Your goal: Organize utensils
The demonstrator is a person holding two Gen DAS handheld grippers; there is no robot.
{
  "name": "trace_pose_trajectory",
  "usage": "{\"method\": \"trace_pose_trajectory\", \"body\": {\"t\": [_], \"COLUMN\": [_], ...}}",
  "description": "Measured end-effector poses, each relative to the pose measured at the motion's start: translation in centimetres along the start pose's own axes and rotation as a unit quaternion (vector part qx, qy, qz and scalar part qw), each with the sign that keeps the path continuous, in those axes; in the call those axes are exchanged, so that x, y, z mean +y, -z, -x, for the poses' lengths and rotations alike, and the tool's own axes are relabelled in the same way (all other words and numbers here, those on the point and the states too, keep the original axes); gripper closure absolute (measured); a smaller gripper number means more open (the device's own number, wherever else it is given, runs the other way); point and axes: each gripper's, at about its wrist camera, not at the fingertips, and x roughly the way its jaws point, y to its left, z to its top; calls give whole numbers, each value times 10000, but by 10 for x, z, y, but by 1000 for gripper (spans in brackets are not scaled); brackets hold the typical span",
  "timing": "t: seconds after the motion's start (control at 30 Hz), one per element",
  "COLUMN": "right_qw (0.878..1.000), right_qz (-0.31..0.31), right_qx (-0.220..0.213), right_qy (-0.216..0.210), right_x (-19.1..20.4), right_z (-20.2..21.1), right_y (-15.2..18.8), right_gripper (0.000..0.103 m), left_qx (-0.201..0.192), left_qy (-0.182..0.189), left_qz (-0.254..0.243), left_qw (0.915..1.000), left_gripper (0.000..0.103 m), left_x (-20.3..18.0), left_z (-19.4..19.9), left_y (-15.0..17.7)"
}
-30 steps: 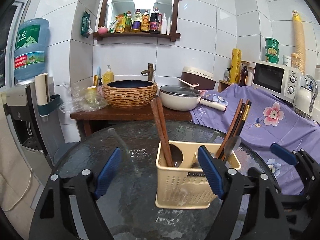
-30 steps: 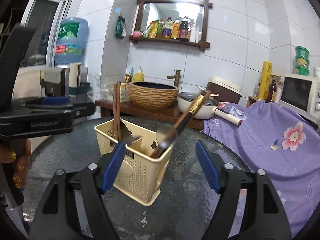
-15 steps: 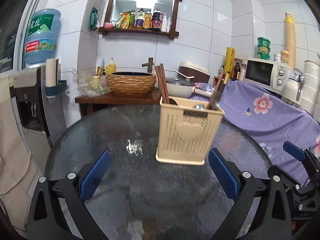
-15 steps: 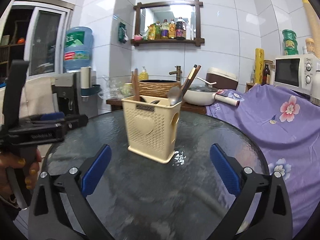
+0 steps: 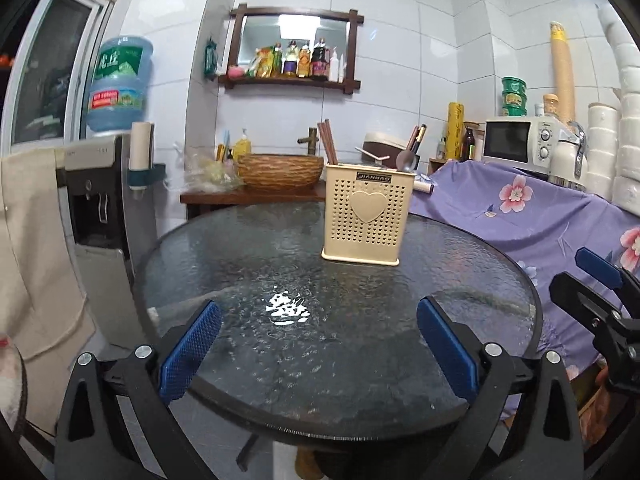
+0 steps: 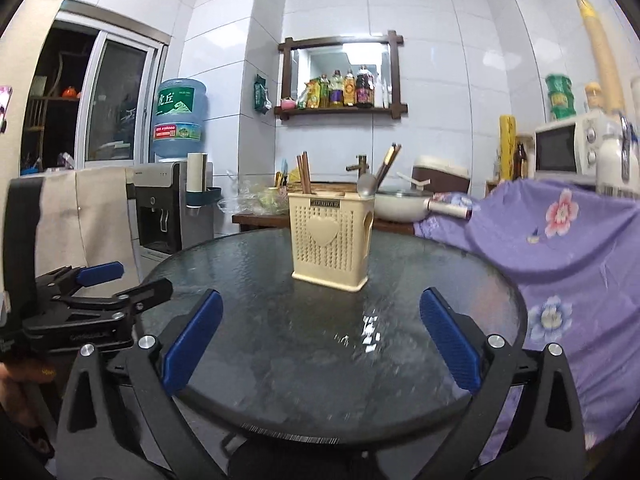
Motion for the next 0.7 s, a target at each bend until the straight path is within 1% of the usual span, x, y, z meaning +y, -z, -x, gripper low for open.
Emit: {"method": "trace_pose_trajectory", "body": {"t": [0.03, 0.1, 0.23, 0.37, 0.7], "right_qw": [10000, 9999, 9997, 9994, 9992], "right_qz": [-48, -138, -189, -206, -294], "right_qx": [40, 66, -108, -277, -220], "right_qy": [21, -29, -69, -78, -136], "right_x": [-1, -4, -3, -3, -3], "right_z": [3, 7, 20, 28, 30], "right_y": [2, 3, 4, 5, 4], "right_gripper": [6, 6, 6, 6, 6], "left_qx": [-62, -106, -203, -237, -275], "left_qy": [-26, 72, 150, 117, -14], "left_qz": [-47, -48, 101, 44, 70], "left_qw": [10000, 9999, 9996, 9996, 9996], "left_gripper": [7, 7, 6, 6, 6], "left_x": [-2, -4, -2, -3, -4], "left_z": [6, 14, 25, 30, 36], "left_y": [2, 3, 7, 7, 7]}}
